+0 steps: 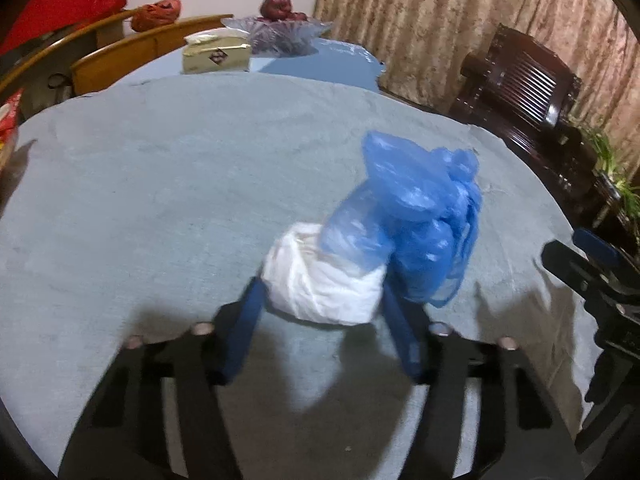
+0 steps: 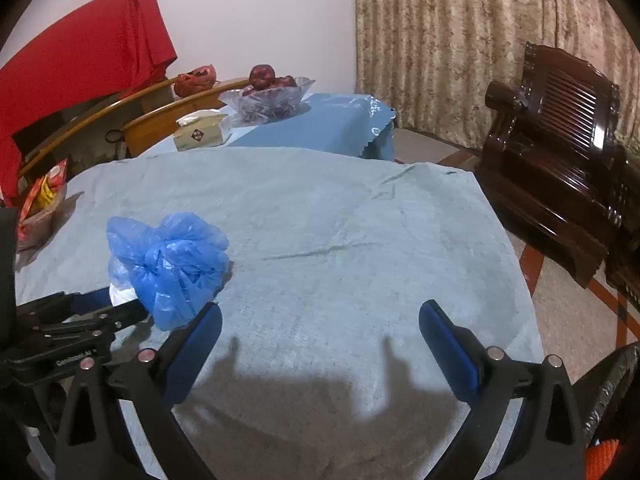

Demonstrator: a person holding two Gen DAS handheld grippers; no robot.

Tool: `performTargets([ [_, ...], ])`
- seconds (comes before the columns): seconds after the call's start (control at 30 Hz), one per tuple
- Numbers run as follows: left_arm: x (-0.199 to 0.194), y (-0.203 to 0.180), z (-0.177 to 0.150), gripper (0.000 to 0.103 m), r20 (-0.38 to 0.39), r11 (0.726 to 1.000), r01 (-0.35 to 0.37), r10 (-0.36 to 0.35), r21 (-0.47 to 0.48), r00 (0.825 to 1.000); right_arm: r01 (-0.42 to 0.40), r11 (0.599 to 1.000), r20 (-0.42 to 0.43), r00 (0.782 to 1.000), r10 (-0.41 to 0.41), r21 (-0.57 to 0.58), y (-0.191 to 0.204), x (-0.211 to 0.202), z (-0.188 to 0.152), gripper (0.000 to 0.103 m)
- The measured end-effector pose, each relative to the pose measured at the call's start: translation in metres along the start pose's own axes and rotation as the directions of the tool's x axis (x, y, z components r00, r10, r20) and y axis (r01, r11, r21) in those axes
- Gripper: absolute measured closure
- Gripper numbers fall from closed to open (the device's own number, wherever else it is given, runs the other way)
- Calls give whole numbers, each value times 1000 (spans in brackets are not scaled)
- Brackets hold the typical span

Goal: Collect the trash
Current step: 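Grasp the white bag with the left gripper and pull it off the blue bag, then grasp the blue plastic bag with the right gripper while the left gripper holds the white bag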

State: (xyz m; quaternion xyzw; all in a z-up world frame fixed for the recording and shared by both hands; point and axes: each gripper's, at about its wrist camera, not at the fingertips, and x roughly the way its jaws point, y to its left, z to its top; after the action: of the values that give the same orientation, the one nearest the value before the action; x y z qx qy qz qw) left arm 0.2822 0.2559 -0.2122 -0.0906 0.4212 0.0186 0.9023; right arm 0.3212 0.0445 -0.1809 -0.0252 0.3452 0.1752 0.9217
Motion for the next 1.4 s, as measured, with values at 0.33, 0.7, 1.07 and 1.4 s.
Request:
performTargets([
  [0.33,-21,8,-8,63,57,1000,-16,16,0,998,-21,1000,8,1000,21,-10,12,1,5,6],
  [0.7,-35,56,-7,63,70,991,-113,118,-72,991,-88,995,-1,996,88,-53,55,17,11,6],
  [1.07,-39,75,-6,63,81,987,-127,136,-100,987,-178,981,-75,982,172,-81,91,49,17,34],
  [1.4,-45,75,-5,63,95,986,-129,139,-103,986,-248,962,-70,968,241,-112,97,36,18,59],
])
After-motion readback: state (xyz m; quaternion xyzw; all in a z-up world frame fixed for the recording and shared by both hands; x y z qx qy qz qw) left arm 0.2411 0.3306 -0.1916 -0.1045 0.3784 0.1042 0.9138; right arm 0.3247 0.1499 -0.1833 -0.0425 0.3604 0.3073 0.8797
